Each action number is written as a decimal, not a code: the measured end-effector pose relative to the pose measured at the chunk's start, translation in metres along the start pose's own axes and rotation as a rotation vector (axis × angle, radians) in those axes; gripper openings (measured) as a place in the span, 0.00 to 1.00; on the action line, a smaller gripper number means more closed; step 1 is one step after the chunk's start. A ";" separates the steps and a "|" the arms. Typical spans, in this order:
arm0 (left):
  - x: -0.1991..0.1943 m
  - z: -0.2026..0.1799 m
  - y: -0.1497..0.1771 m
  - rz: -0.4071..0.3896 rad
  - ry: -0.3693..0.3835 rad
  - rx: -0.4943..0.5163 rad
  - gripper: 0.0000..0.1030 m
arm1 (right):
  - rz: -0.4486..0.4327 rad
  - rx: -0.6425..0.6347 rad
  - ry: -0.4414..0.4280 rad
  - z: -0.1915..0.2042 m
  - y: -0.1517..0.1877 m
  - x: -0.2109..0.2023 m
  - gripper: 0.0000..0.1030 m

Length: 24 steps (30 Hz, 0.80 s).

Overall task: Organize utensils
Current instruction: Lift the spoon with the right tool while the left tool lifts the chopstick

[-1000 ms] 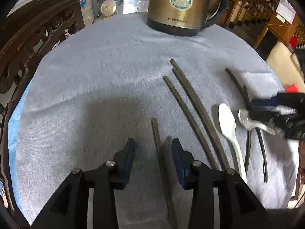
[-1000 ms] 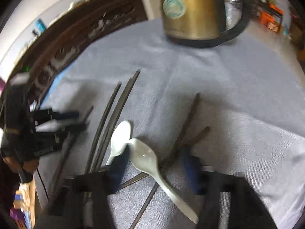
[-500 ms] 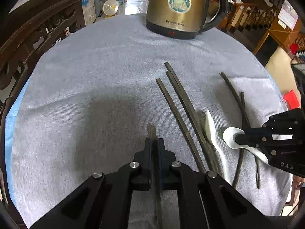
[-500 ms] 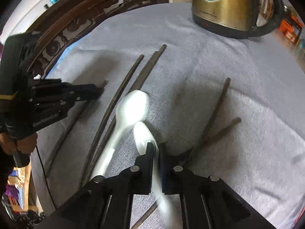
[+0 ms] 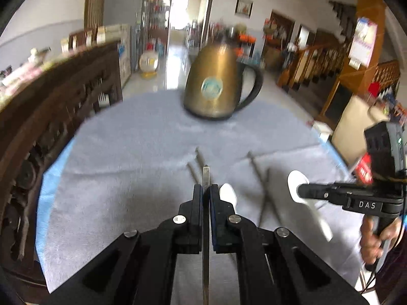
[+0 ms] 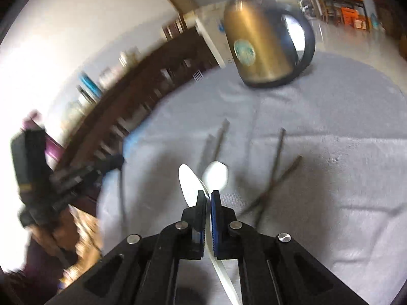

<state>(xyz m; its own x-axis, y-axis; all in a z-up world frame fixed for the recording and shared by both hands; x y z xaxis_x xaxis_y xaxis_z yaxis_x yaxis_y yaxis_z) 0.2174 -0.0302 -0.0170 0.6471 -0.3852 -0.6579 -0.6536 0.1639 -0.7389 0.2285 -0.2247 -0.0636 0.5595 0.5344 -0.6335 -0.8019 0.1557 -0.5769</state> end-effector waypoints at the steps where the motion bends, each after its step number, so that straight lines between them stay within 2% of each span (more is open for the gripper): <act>1: -0.015 -0.005 -0.003 -0.055 0.005 -0.007 0.05 | -0.044 0.021 -0.035 0.004 0.001 -0.010 0.04; 4: -0.047 -0.014 -0.009 -0.163 0.031 -0.039 0.05 | -0.161 0.078 -0.119 0.019 0.006 -0.036 0.04; 11: -0.118 -0.032 -0.023 -0.349 0.061 -0.078 0.05 | -0.336 0.152 -0.263 0.055 0.033 -0.074 0.04; 16: -0.146 -0.043 -0.030 -0.395 0.073 -0.057 0.05 | -0.371 0.213 -0.285 0.056 0.048 -0.071 0.04; 24: -0.194 -0.067 -0.029 -0.456 0.127 -0.027 0.05 | -0.409 0.242 -0.237 0.050 0.067 -0.066 0.04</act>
<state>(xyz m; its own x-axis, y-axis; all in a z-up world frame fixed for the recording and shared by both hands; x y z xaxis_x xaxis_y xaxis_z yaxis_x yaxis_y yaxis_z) 0.0847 -0.0209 0.1413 0.8184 -0.5209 -0.2425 -0.3249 -0.0713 -0.9431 0.1279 -0.2080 -0.0349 0.7963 0.5586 -0.2320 -0.5693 0.5627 -0.5994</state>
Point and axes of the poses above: each gripper's, at about its wrist camera, not at the fingertips, and x roughly the way its jaws point, z to its left, y to its underside, the point moved 5 cm from there along x, roughly the way its jaws point
